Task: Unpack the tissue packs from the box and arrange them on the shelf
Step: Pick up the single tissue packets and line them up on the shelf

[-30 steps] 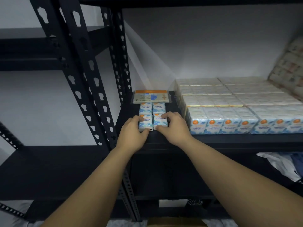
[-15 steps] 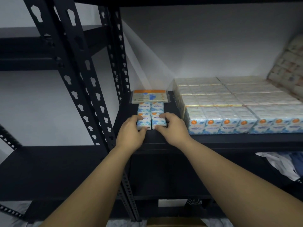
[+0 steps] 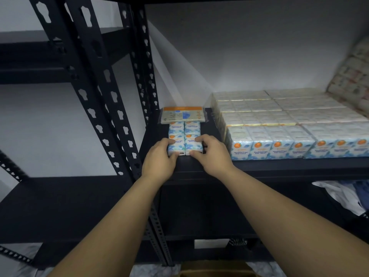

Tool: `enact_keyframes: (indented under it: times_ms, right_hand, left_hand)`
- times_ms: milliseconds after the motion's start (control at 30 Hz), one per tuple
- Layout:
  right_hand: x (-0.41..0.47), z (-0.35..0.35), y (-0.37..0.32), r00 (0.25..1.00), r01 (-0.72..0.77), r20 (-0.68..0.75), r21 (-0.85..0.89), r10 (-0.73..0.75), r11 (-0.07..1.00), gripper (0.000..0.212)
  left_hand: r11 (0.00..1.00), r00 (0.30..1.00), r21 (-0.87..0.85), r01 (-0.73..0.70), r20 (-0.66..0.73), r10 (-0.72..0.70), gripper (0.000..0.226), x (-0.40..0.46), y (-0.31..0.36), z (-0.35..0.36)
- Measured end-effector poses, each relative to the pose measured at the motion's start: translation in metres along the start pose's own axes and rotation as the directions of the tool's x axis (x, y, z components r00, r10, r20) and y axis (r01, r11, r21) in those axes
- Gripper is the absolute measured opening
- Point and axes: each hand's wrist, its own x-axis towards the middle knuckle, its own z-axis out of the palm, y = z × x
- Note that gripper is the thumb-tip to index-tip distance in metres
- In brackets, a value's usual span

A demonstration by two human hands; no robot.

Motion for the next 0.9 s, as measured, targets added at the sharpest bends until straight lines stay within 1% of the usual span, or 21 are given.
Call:
enact_keyframes:
  times_ms: [133,233,333,500,633,733,833,900]
  right_hand:
    - [-0.001,0.000,0.000,1.000,0.000,0.013,0.001,0.000,1.000,0.053]
    - [-0.001,0.000,0.002,0.999,0.011,0.034,0.063,-0.013,0.998,0.064]
    - [0.002,-0.001,0.000,1.000,-0.006,0.005,0.131,0.005,0.991,0.074]
    - [0.020,0.004,-0.009,0.995,-0.069,-0.059,0.166,0.080,0.984,0.072]
    - [0.035,0.006,-0.013,0.991,-0.132,-0.010,0.135,0.135,0.982,0.071]
    - [0.038,0.010,-0.011,0.989,-0.145,0.026,0.056,0.143,0.988,0.065]
    - [0.041,0.014,-0.007,0.990,-0.132,0.044,-0.005,0.132,0.991,0.059]
    - [0.042,0.014,-0.005,0.991,-0.125,0.048,-0.006,0.125,0.992,0.058]
  left_hand:
    - [1.000,1.000,-0.004,0.000,0.014,0.000,0.039,0.000,0.000,-0.002]
    - [1.000,0.999,-0.026,0.014,0.031,-0.013,0.047,-0.001,-0.001,-0.002]
    - [0.993,0.998,-0.100,0.058,0.037,-0.055,0.053,0.001,0.002,-0.003]
    - [0.972,0.995,-0.214,0.101,0.018,-0.100,0.058,0.021,0.009,-0.005]
    - [0.955,0.990,-0.264,0.136,0.080,-0.119,0.055,0.039,0.011,-0.002]
    - [0.967,0.988,-0.219,0.126,0.118,-0.102,0.059,0.046,0.010,0.001]
    - [0.986,0.990,-0.124,0.107,0.105,-0.094,0.056,0.048,0.005,0.005]
    - [0.991,0.993,-0.103,0.087,0.092,-0.078,0.054,0.047,0.003,0.007]
